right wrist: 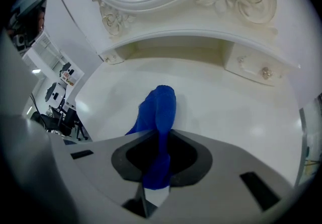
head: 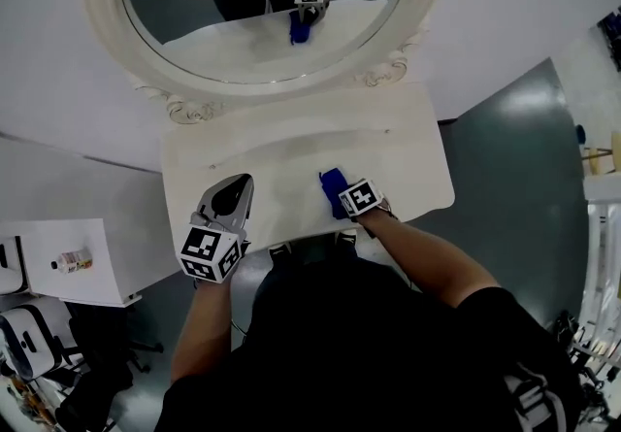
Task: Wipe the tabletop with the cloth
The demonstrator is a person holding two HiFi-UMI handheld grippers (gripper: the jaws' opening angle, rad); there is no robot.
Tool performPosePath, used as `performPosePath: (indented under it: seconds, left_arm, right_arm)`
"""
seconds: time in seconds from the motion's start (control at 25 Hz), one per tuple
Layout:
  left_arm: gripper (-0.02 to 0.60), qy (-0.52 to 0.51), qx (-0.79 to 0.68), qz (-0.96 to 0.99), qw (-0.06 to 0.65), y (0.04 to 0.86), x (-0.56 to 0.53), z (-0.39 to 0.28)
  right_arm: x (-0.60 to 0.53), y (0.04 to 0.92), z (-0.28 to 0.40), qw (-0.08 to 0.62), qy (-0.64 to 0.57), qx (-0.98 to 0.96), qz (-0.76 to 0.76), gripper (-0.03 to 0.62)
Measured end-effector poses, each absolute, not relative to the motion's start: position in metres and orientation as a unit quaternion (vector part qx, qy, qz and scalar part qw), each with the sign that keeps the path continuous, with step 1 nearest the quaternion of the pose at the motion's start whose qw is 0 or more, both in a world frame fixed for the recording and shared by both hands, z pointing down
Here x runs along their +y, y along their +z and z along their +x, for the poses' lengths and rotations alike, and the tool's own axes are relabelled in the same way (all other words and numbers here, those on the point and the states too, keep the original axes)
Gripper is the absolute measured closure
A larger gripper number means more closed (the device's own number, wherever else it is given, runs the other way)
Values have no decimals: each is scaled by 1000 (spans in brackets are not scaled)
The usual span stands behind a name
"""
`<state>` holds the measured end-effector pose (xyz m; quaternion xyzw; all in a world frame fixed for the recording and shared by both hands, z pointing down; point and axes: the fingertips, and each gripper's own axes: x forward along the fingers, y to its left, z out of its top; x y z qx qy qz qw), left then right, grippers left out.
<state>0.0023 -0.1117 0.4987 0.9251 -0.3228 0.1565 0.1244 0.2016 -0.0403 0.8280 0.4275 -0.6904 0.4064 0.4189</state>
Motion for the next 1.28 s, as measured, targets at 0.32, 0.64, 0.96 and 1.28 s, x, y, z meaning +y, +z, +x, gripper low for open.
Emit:
performPosePath:
  seconds: [0.32,0.64,0.96,1.28]
  left_arm:
    - [571,157,-292,935,124,504,-110,66]
    - [571,156,-266,944,121,509,-105,118]
    - [571,153,-249,949,121,514,-97,156]
    - [571,154,-245,949,122,517,-94,169]
  right_arm:
    - [-19,827,298,412,415,-662,469,543]
    - [5,826,381,409,419,-632,508,543]
    - [40,826,450,437,418,-595,530,543]
    - [48,826,496,418,418,-578,563,543]
